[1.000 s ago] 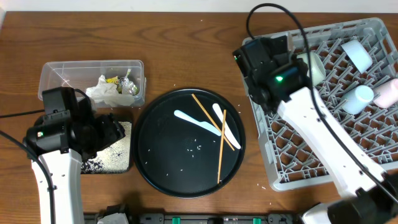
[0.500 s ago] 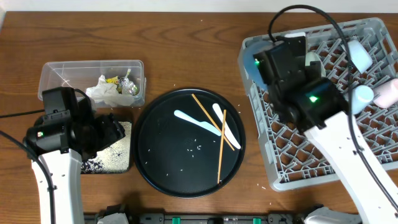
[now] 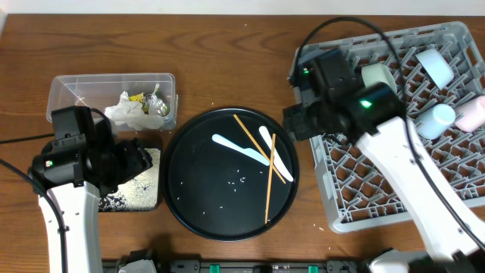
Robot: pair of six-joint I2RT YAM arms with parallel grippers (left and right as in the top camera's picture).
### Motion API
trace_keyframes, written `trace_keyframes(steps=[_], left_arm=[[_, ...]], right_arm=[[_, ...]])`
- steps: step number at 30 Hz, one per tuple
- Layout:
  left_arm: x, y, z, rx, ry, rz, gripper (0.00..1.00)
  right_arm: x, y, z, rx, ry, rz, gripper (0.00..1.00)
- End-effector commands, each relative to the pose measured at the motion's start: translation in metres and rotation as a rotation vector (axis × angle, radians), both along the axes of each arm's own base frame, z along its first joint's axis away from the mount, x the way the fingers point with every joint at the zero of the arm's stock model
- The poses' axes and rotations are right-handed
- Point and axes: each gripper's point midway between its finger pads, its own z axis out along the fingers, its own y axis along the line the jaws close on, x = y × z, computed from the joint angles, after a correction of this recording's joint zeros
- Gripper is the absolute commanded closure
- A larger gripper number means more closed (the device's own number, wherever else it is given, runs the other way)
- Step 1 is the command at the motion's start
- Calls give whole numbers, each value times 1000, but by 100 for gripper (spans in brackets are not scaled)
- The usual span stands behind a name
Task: Sort waste into correct bins and load items into the dishwasher rack
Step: 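Move right gripper to the chopsticks on the round tray and grasp one, then carry the chopstick with right gripper into the rack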
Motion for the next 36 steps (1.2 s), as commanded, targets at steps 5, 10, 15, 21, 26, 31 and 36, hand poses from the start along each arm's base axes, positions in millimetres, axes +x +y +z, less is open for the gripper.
trace_keyframes(steps=[5, 10, 15, 21, 26, 31, 36], left_arm=[[1, 4, 3, 13, -5, 13, 28], [1, 4, 3, 13, -4, 13, 28], [1, 4, 3, 13, -4, 13, 28], [1, 4, 3, 13, -5, 13, 28], [1, 4, 3, 13, -4, 13, 28], [1, 4, 3, 13, -4, 13, 28], [1, 4, 3, 13, -4, 13, 28]], right_arm=[[-24, 46, -59, -23, 228, -43, 48], [-39, 56, -92, -143, 290, -126, 46], [-51, 57, -109, -200, 307, -180, 44], [-62, 49, -131, -232, 332, -205, 44], [-70, 48, -152, -215, 361, -241, 44], [-73, 50, -164, -191, 368, -252, 46], [-77, 49, -182, -178, 362, -281, 50]])
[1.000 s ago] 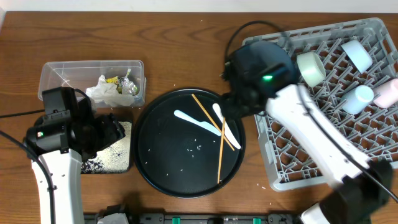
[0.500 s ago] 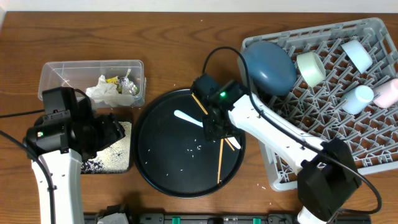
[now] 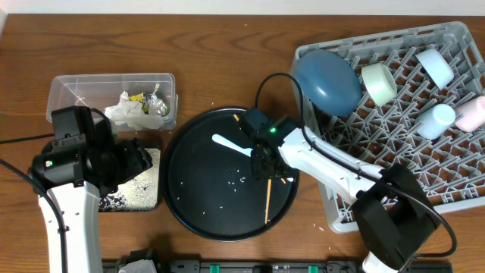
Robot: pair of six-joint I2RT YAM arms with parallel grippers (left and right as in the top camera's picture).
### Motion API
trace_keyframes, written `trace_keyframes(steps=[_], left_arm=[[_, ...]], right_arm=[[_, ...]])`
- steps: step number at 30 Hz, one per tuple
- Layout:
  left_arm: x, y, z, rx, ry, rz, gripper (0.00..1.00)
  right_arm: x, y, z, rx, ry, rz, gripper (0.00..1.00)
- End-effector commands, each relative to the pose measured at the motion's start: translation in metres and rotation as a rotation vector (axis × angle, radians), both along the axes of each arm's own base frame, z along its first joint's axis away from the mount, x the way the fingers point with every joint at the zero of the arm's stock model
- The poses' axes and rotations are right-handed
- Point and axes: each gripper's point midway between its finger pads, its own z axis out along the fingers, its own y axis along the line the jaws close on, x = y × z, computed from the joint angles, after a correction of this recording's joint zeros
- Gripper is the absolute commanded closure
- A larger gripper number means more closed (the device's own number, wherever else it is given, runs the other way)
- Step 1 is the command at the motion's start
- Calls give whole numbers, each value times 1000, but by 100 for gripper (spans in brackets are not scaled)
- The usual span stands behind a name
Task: Sort waste into correct bins and load items into the dishwasher rack
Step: 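Carry the chopstick with right gripper into the rack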
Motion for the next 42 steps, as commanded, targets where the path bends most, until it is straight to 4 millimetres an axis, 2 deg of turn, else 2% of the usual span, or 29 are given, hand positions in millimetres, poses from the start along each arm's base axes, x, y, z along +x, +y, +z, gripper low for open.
trace_keyframes(steps=[1, 6, 12, 19, 27, 32, 38, 42], left_arm=[[1, 4, 3, 12, -4, 13, 28], [1, 4, 2, 11, 2, 13, 28], [2, 4, -1, 7, 16, 13, 28], [3, 4, -4, 3, 31, 13, 28], [3, 4, -6, 1, 37, 13, 28], [3, 4, -6, 1, 37, 13, 28], [3, 4, -6, 1, 37, 13, 28], [3, 4, -6, 1, 38, 13, 28]], right_arm=[[-12, -3, -15, -13, 21, -46, 50], [-17, -8, -31, -10, 19, -75, 55], [-21, -12, -42, -10, 19, -94, 74], [-20, -12, -42, -9, 17, -94, 99], [-17, -9, -36, 2, 5, -47, 99], [2, -1, 0, 51, -74, 10, 99], [36, 6, 76, 123, -306, 146, 99], [50, -19, 119, 71, -432, 164, 99]])
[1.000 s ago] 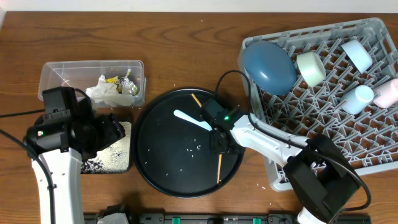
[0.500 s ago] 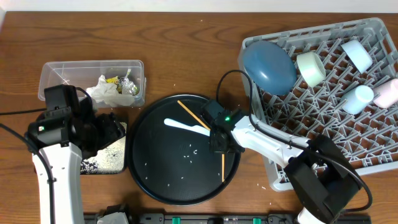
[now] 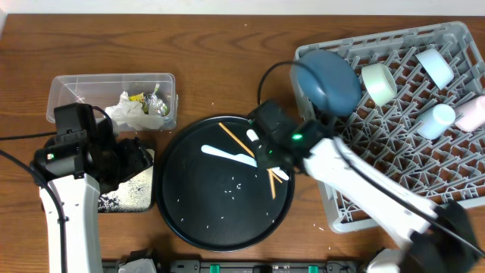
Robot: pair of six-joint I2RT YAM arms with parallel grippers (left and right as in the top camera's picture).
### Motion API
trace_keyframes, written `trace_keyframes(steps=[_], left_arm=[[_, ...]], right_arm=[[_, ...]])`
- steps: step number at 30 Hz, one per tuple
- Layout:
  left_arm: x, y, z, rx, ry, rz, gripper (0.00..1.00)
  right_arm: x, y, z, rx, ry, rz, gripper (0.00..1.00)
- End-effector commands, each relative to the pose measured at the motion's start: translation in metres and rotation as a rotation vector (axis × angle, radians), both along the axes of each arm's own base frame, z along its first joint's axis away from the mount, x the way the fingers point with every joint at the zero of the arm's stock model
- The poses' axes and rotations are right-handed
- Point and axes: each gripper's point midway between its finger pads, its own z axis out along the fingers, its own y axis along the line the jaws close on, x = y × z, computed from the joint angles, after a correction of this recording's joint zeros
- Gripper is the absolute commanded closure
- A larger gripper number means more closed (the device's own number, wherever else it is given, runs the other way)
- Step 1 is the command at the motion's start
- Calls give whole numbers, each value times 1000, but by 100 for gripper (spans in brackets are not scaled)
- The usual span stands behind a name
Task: Sort waste into correct bins and load items into the dishwasher rack
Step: 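Carry the chopstick with right gripper into the rack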
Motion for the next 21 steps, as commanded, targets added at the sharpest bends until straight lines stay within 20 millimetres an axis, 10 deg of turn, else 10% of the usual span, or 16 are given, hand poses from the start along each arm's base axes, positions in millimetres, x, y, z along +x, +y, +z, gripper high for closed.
trace_keyframes(steps=[1, 7, 12, 21], left_arm=[[1, 3, 2, 11, 1, 13, 28], [1, 4, 2, 11, 0, 13, 28], [1, 4, 2, 12, -1, 13, 28], [1, 4, 2, 11, 0, 13, 28]], right_arm=[[21, -36, 42, -90, -164, 8, 99], [31, -117, 78, -213, -247, -93, 99], [22, -164, 71, -275, -154, -135, 99], [5, -174, 25, -304, -44, -108, 99]])
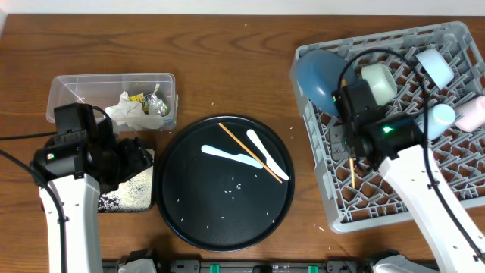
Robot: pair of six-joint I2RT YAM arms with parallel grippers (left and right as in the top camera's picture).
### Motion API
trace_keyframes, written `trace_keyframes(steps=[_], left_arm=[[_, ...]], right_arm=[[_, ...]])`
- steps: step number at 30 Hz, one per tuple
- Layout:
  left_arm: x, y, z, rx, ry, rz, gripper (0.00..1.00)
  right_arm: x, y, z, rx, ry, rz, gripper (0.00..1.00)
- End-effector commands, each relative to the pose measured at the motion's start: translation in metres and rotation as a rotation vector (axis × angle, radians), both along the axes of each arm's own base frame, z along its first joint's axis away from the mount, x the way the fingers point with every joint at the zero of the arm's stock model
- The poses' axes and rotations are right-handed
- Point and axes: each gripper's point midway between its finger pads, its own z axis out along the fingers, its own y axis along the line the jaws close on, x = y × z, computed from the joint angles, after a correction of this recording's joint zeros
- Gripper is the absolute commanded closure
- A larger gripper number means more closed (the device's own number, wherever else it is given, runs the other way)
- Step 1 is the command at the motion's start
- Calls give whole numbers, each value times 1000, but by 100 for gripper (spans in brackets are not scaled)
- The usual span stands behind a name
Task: Sort waste into correct bins and load items into the dishwasher rack
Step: 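Carry the chopstick with right gripper into the rack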
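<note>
My right gripper [351,152] hangs over the left part of the grey dishwasher rack [394,199], shut on a wooden chopstick [352,173] that points down toward the grid. A second chopstick [244,145] lies on the black plate [171,199], across a white knife [226,155] and beside a white spoon [268,156]. Rice grains dot the plate. The left gripper [139,161] sits at the top edge of a small tray [130,193] strewn with crumbs. Its fingers are too dark to read.
A clear bin [76,89] with crumpled wrappers stands at the back left. The rack holds a blue bowl [314,72], a cream cup [379,82], two pale blue cups [434,64] [439,117] and a pink one [474,114].
My right gripper was over the plate's right side with a chopstick in it. It is now over the rack, still holding that chopstick. The left arm has not moved.
The right arm was at the rack's left corner, with two crossed chopsticks on the plate. Then the blue bowl stood in the rack and the gripper was down at the chopsticks. Then it held one above the plate, which had shifted left; now that chopstick is over the rack.
</note>
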Motion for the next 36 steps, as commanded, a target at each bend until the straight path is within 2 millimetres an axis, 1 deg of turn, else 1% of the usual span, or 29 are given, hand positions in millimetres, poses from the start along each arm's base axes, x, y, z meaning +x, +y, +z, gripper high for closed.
trace_keyframes(steps=[1, 5, 9, 14, 17, 20, 22, 23, 25, 33, 34, 35, 36], left_arm=[[1, 3, 2, 11, 0, 13, 28], [1, 4, 2, 11, 0, 13, 28], [1, 4, 2, 11, 0, 13, 28], [1, 4, 2, 11, 0, 13, 28], [1, 4, 2, 11, 0, 13, 28], [1, 4, 2, 11, 0, 13, 28], [1, 4, 2, 11, 0, 13, 28], [1, 4, 2, 11, 0, 13, 28], [1, 4, 2, 11, 0, 13, 28], [1, 4, 2, 11, 0, 13, 28], [1, 4, 2, 11, 0, 13, 28], [1, 4, 2, 11, 0, 13, 28], [1, 4, 2, 11, 0, 13, 28]], right_arm=[[-6, 0, -17, -8, 42, 45, 99], [-13, -2, -35, -13, 72, 47, 99], [-15, 2, -46, 9, 78, 53, 99], [-13, 16, -52, 75, 79, 103, 99], [-11, 17, -53, 80, 71, 104, 97], [-10, 17, -54, 81, 68, 104, 89], [-9, 18, -53, 82, 64, 104, 77], [-9, 18, -53, 83, 62, 104, 65], [-8, 18, -53, 85, 57, 104, 61], [-8, 21, -53, 99, 57, 108, 60], [-8, 21, -53, 100, 61, 108, 62], [-10, 20, -53, 97, 67, 108, 67], [-12, 20, -54, 94, 76, 107, 76]])
